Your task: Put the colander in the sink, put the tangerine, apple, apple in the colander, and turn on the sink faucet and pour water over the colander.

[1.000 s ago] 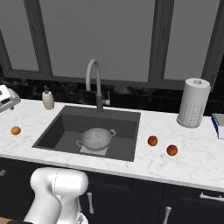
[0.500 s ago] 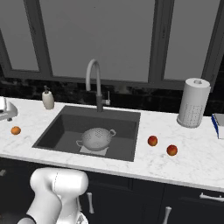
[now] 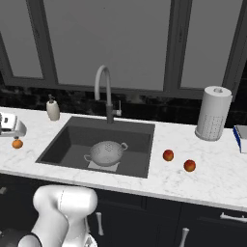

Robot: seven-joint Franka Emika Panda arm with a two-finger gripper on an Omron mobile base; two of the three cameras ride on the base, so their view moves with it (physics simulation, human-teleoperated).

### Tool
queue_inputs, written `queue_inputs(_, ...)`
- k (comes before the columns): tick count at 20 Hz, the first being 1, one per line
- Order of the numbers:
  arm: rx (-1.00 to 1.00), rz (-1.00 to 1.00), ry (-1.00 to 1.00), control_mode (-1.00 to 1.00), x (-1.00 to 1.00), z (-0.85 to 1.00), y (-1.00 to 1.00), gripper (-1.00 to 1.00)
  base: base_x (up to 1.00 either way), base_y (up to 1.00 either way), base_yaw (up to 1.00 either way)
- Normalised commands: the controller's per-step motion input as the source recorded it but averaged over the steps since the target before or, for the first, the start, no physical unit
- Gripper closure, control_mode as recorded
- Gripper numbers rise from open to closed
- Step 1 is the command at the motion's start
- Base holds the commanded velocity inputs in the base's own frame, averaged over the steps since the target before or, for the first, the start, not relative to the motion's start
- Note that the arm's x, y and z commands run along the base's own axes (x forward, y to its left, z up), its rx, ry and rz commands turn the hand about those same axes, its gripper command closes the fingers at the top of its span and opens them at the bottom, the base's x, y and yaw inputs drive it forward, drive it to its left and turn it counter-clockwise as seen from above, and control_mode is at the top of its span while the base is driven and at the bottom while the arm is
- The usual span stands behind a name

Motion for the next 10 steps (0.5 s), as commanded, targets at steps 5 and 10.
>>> queue_inputs(5, 0.04, -0.02, 0.20, -1.00, 0.56, -0.12, 0.46, -1.00, 0.00, 0.00, 0.00)
queue_inputs(10, -0.02, -0.14, 0.12, -1.00, 0.30, -0.15, 0.56, -1.00, 0.00, 0.00, 0.00)
